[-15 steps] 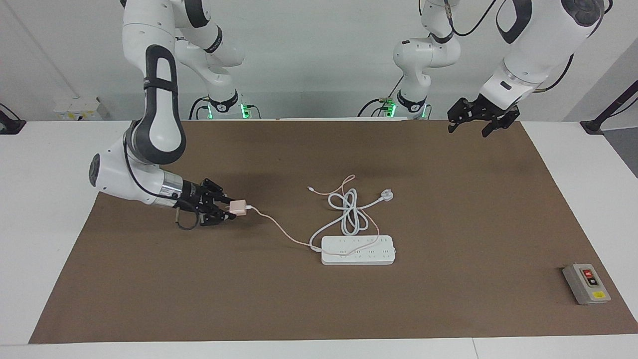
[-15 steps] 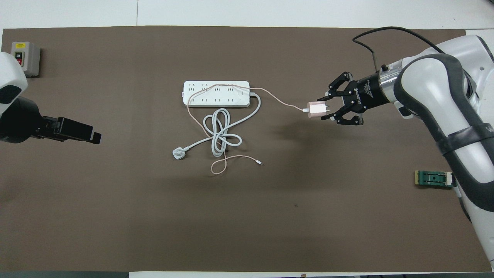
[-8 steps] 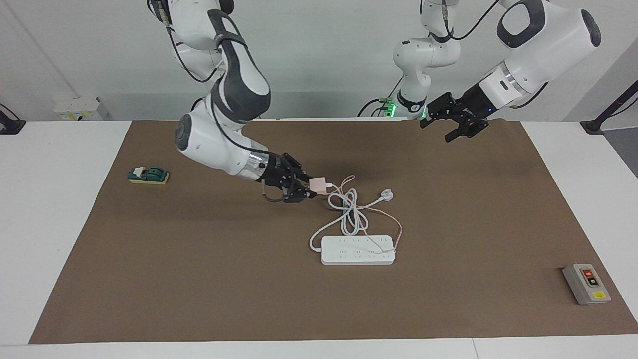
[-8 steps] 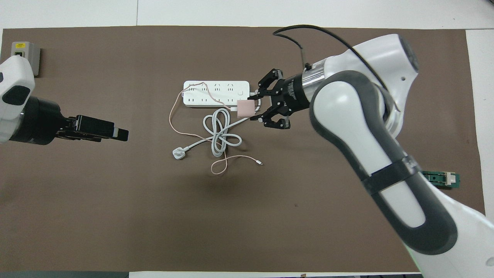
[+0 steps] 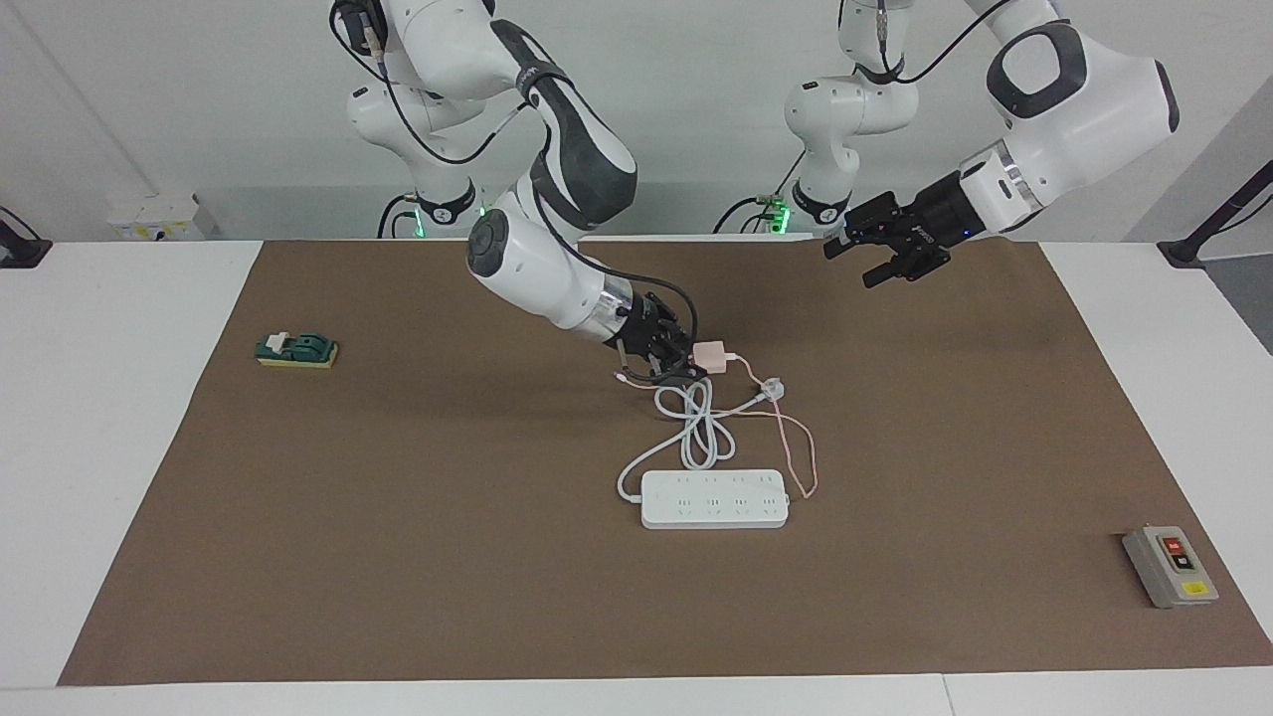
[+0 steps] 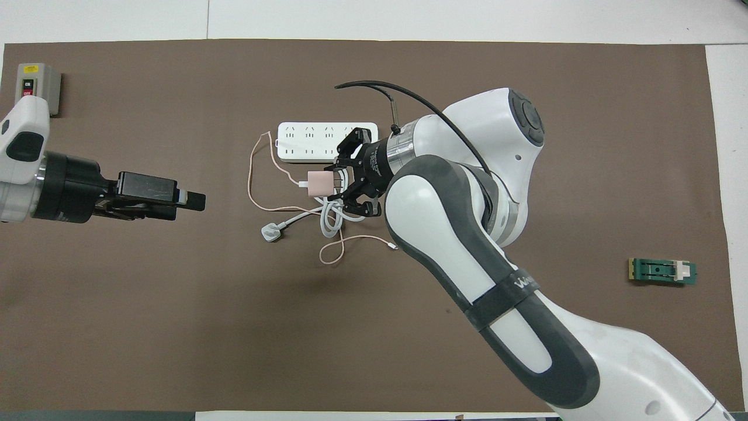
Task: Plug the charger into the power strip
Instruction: 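Carry the charger toward the power strip while the left gripper approaches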
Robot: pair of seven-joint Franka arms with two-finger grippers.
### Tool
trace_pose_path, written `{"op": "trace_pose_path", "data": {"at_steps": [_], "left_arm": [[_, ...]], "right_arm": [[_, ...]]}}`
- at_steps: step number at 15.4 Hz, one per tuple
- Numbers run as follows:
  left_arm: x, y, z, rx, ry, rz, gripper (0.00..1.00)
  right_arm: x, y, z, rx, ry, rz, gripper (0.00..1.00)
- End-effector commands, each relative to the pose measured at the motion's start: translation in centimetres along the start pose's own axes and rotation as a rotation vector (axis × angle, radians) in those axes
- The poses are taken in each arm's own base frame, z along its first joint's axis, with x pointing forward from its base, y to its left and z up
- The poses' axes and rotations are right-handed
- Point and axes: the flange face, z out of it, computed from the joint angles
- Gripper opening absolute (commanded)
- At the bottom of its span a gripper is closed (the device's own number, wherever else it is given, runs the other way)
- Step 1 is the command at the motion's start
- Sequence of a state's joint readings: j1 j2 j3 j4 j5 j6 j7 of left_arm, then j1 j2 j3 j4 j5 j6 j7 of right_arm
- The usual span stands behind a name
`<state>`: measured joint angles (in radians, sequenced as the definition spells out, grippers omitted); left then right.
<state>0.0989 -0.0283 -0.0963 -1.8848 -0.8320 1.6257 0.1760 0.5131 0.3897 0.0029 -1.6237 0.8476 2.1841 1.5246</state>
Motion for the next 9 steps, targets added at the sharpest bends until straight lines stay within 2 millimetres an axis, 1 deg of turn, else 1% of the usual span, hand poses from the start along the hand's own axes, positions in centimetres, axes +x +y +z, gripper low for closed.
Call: {"op": "trace_pose_path", "data": {"at_steps": [1, 2, 5, 6, 7, 8, 9], "left_arm": [[3.4, -4.7, 1.6, -0.145, 0.014, 0.037, 1.00], [3.9, -5.5, 2.7, -0.177, -0.005, 0.020, 1.00], [4.3, -7.4, 5.2, -0.292, -0.038, -0.027, 1.00], [4.7, -8.5, 6.2, -0.339, -0.039, -0.062, 1.00], [5.2, -9.0, 7.2, -0.387, -0.040, -0.084, 1.00], [5.3, -9.4, 8.5, -0.442, -0.056, -0.088, 1.00], [5.0, -9.7, 9.5, -0.462, -0.056, -0.037, 1.00]], "right_arm": [[-0.5, -0.1, -0.1, 0.013, -0.002, 0.016, 0.00], [-0.8, -0.1, -0.2, 0.013, -0.004, 0.017, 0.00], [-0.8, -0.3, -0.3, 0.016, 0.001, 0.021, 0.00], [-0.8, -0.3, -0.3, 0.016, 0.012, 0.013, 0.00], [-0.9, -0.2, -0.2, 0.013, 0.020, 0.014, 0.00], [-1.3, 0.0, 0.2, 0.008, 0.028, 0.019, 0.00], [-1.5, 0.0, 0.2, 0.007, 0.032, 0.020, 0.00]]}}
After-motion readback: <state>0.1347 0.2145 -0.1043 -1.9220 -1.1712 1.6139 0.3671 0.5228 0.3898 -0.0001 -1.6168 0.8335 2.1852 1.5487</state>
